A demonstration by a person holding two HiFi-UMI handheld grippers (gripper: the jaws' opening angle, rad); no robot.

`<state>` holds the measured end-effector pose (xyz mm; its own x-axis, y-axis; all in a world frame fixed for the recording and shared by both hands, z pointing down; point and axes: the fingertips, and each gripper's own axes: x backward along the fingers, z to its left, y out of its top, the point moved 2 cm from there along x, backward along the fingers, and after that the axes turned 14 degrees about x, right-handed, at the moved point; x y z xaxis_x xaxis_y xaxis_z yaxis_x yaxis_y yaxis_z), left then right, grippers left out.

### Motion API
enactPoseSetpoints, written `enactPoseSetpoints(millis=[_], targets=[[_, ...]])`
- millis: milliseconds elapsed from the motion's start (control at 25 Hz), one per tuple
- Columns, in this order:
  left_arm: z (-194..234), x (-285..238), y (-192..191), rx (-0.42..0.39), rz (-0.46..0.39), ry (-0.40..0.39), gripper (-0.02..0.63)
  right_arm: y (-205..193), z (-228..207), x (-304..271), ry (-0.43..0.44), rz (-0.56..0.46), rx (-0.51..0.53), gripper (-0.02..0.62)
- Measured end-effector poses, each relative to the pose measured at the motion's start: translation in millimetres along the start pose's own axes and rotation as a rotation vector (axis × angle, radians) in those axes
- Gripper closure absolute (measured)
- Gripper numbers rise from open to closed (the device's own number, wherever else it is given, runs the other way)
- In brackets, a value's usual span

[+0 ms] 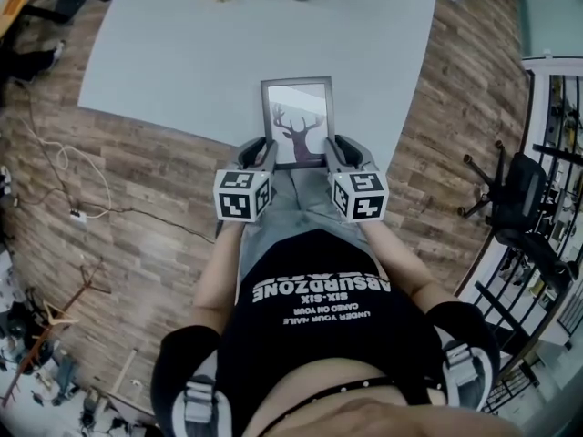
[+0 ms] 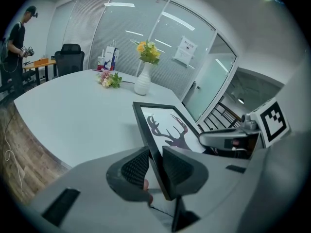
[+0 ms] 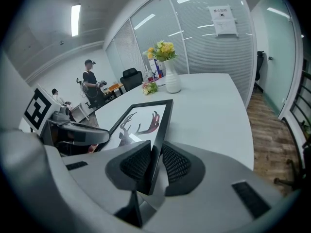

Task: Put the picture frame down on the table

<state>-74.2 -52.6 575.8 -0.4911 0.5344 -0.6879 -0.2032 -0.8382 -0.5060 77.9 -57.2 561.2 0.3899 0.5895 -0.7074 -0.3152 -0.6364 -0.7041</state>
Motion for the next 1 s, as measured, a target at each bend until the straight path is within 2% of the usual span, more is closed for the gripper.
enactPoseSetpoints(millis=[1000], targets=[[25,-29,-10,0.012,0.068,0.023,0.509,-17,-2,-36,0.004,0.073,0.005,0.508]])
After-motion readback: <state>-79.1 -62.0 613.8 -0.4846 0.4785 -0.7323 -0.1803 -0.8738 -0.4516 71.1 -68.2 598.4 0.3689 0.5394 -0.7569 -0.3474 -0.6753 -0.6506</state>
